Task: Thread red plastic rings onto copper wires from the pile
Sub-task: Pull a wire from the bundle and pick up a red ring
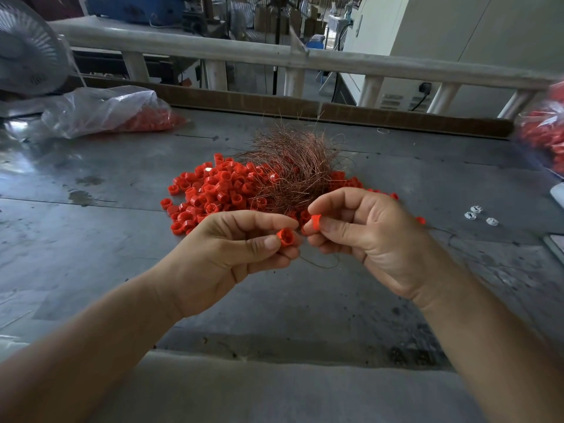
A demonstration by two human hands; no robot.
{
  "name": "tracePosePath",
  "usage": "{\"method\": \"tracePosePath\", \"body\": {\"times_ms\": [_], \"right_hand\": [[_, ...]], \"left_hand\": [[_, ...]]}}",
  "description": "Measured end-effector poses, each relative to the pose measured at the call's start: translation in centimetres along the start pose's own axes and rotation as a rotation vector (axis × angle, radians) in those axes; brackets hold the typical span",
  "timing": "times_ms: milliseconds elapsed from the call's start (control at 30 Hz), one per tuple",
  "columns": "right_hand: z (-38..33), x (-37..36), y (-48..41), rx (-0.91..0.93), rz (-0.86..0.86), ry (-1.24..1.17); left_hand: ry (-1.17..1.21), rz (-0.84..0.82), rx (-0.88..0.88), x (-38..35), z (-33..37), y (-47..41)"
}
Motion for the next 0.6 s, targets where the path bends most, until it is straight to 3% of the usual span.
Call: {"method": "tracePosePath", "body": {"times_ms": [600], "right_hand": [[-0.46,-0.48,0.20,0.070,0.031,0.146]], "left_hand": [[-0.049,0.032,0.000,-0.21,0.10,0.07]]}}
Point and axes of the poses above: each hand's wrist, its own y-axis away from the middle knuckle, its own x-axis out of the back of the hand, z = x × y, the point moved 8 cm from there along -y, towards the middle knuckle, and after that the axes turned 5 degrees about y, right-handed, at the moved point
